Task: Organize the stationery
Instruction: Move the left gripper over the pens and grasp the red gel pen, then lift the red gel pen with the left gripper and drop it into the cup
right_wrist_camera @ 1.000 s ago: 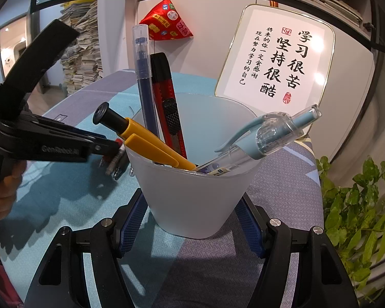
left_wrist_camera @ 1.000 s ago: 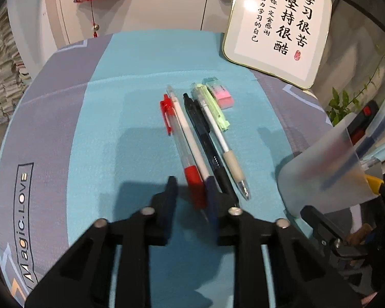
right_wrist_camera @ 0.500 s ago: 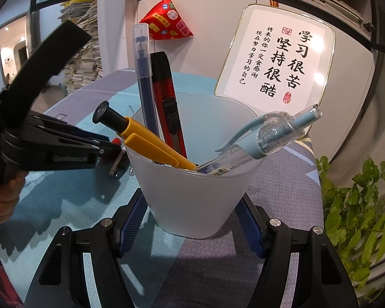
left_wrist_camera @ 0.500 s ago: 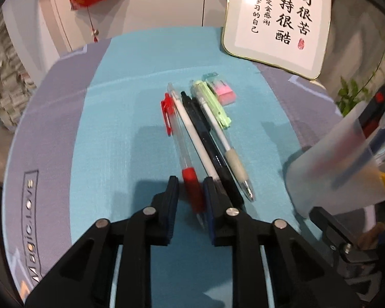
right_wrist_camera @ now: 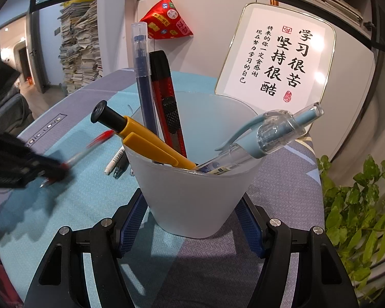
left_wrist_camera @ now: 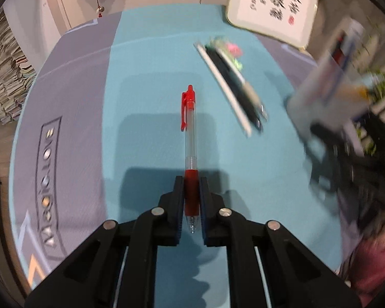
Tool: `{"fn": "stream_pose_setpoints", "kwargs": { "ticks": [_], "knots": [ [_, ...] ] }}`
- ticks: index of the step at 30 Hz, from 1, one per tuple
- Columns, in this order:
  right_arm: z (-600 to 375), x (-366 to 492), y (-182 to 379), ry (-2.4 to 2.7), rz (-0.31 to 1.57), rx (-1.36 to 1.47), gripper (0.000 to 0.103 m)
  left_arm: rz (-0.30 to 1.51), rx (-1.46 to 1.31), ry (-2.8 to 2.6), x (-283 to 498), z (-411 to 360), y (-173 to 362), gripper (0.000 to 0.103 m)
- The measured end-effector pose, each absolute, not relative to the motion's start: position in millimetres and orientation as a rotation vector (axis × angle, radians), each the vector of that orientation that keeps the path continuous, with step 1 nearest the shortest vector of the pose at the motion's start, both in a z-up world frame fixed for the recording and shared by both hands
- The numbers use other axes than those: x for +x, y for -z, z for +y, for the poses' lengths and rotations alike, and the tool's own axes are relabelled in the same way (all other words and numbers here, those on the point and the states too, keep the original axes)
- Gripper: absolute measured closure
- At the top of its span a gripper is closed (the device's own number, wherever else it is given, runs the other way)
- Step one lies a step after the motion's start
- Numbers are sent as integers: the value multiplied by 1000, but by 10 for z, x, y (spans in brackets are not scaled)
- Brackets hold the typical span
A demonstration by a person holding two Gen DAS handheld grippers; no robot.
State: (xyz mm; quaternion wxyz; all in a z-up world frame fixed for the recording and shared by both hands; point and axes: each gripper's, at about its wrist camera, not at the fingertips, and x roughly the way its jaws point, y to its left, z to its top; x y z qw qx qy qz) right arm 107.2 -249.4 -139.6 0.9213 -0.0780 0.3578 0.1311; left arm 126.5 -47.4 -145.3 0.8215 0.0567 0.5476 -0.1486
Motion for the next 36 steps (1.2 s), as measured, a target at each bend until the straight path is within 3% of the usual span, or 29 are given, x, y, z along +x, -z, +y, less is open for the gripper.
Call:
{"fn": "stream_pose_setpoints", "kwargs": {
  "ticks": [9, 19, 21, 22, 36],
  "knots": [
    [-2510, 1081, 1393, -269, 734, -164, 33, 1051, 137, 315, 1361, -562, 1313, 75],
    [-2519, 1071, 1386, -272, 738, -140, 33, 1064, 175, 252, 1894, -750, 1502, 74],
    [-2520, 1072, 1386, -273, 738, -140, 33, 1074, 161, 261, 1915, -754, 1495, 82],
    [-2518, 1070, 1387, -272, 739, -140, 33, 1082, 147, 274, 1924, -743, 1490, 92],
    [-2523, 1072, 1386, -272, 738, -141, 33, 919, 82, 334, 1461, -608, 837, 91]
  ]
}}
